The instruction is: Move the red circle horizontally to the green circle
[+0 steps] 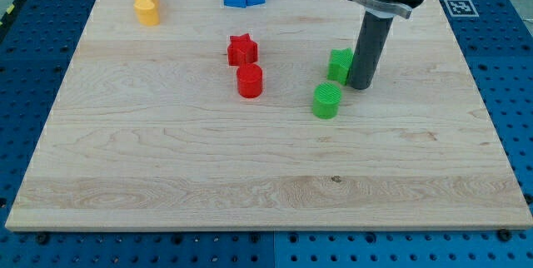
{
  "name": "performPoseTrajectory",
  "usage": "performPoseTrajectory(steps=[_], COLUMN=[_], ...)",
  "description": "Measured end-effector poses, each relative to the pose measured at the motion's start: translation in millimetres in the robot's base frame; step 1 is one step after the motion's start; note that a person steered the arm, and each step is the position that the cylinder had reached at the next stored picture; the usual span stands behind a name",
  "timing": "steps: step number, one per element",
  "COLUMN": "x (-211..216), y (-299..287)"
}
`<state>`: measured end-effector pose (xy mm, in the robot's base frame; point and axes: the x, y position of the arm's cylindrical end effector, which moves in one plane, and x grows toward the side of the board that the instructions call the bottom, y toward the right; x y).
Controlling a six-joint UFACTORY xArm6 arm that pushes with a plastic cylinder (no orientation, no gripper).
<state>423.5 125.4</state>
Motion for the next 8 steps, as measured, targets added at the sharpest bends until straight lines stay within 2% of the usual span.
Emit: performPoseTrajectory(steps=[3,5,8], x=[3,19,14], y=[-10,52,50])
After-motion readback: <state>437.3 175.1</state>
